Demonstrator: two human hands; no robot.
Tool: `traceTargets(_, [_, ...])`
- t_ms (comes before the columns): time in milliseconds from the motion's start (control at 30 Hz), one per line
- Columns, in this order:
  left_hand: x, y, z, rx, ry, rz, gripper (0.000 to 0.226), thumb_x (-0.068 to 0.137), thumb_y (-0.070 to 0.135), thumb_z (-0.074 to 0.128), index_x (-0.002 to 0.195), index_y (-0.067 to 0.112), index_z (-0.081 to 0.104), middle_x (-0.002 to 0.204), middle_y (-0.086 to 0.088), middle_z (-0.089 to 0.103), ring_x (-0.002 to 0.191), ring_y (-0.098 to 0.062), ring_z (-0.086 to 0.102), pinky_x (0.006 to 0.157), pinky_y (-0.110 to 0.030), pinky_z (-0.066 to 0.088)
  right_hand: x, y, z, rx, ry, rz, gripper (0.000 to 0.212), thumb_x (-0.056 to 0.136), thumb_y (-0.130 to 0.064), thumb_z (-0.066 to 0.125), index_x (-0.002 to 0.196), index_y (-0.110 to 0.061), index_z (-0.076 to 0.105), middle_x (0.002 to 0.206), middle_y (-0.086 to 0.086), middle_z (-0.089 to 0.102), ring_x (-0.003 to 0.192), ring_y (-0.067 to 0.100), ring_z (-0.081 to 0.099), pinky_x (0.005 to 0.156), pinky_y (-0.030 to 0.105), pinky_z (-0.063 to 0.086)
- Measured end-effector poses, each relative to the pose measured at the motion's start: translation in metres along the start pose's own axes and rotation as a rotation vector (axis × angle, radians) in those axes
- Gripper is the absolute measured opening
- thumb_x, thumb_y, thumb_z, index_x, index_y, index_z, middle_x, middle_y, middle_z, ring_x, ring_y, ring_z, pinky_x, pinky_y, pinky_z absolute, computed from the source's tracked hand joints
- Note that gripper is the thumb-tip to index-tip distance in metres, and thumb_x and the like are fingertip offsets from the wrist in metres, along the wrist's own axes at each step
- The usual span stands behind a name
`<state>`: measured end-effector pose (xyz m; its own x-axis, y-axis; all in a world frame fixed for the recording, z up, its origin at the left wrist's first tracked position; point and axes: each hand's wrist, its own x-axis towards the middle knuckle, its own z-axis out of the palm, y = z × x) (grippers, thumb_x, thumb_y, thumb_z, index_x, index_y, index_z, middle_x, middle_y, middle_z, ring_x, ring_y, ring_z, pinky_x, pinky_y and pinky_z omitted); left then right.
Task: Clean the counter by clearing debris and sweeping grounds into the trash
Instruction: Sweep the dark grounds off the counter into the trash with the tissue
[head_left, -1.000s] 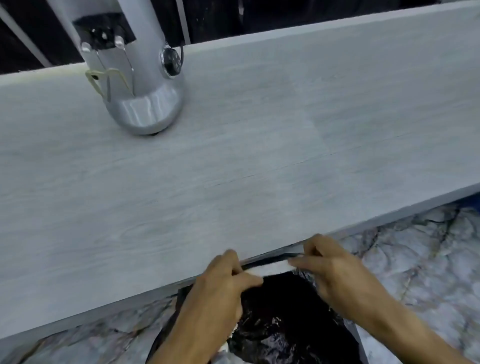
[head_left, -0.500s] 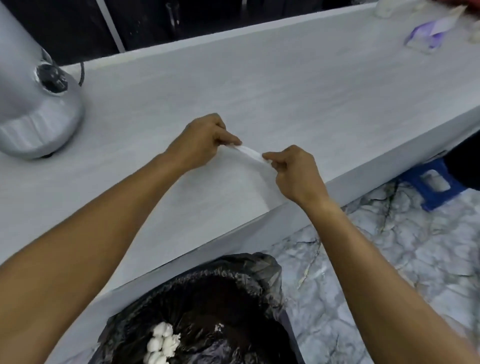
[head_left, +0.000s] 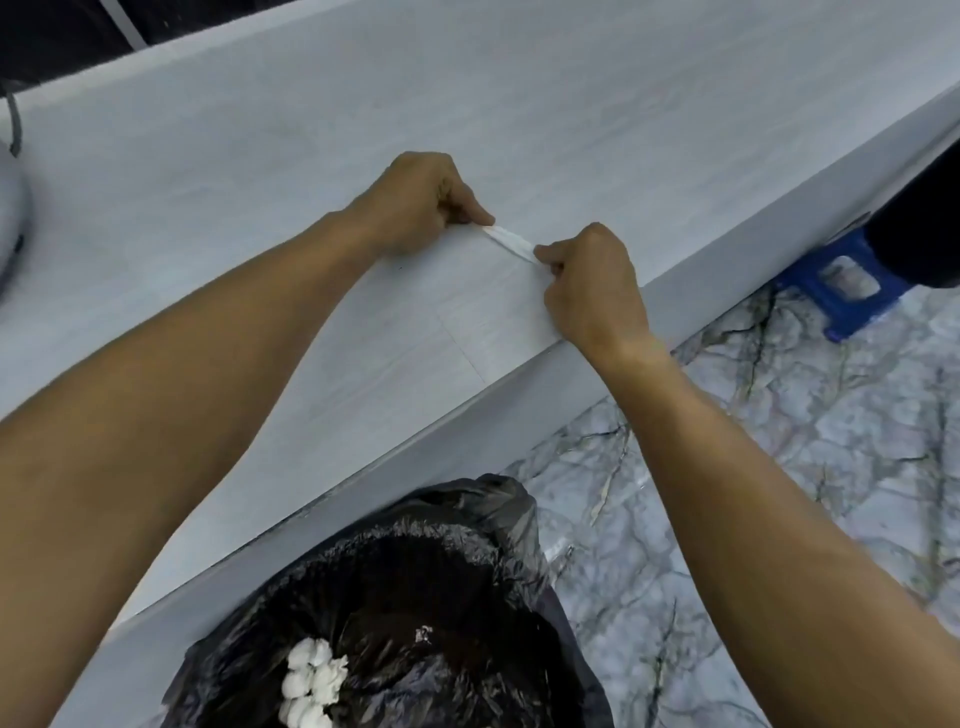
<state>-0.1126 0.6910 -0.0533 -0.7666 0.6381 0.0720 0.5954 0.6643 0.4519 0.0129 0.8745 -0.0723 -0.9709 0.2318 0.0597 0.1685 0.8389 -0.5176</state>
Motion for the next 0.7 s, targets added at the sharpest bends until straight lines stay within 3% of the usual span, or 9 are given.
traceTargets(167, [-0.117,-0.038,-0.034,0.024,-0.020,-0.067,0.032,0.086,0.001,0.071,0.103,0.029,0.077,0.093,0.006,0.062,0.083,-0.006,0.055,0.072,-0.003,0.038,-0.073,-0.070,0.042,0.023,-0.043,-0.208,0.036,0.090,0.007,0.051,0.120,-0.005,0.069,0.096,0.013,0.050,0.082,0.031,0.050,0.068,0.042,0.047])
traceTargets(333, [-0.260,-0.074,-0.056,0.098,0.017,-0.206,0.058,0.075,-0.013,0.072,0.104,0.037,0.075,0.092,0.014,0.057,0.077,-0.009,0.057,0.064,-0.019,0.040,-0.137,-0.141,0.080,0.064,-0.191,-0.394,0.033,0.086,0.009,0.048,0.109,-0.004,0.069,0.091,0.011,0.047,0.076,0.024,0.040,0.062,0.034,0.031])
traceTargets(467, [-0.340,-0.082,-0.062,0.072,0.023,-0.321,0.067,0.073,-0.015,0.073,0.106,0.044,0.073,0.095,0.021,0.055,0.078,-0.007,0.058,0.063,-0.021,0.042,-0.161,-0.173,0.094,0.080,-0.320,-0.493,0.039,0.083,0.011,0.048,0.109,-0.006,0.070,0.094,0.011,0.048,0.081,0.026,0.043,0.068,0.038,0.041])
traceTargets(567, [-0.359,-0.066,-0.073,0.002,0.060,-0.357,0.059,0.075,-0.014,0.073,0.102,0.038,0.076,0.091,0.019,0.060,0.081,0.000,0.058,0.065,-0.008,0.040,-0.144,-0.186,0.087,0.129,-0.434,-0.487,0.044,0.090,0.008,0.050,0.123,-0.015,0.069,0.108,0.010,0.053,0.097,0.027,0.051,0.083,0.035,0.047])
traceTargets(700, [-0.312,-0.084,-0.098,-0.029,0.309,-0.439,0.036,0.088,0.001,0.068,0.105,0.031,0.077,0.091,0.014,0.060,0.084,0.005,0.056,0.074,0.002,0.036,-0.063,-0.214,0.079,0.104,-0.290,-0.535,0.044,0.087,0.010,0.054,0.116,-0.017,0.074,0.108,0.010,0.063,0.100,0.024,0.061,0.082,0.014,0.038])
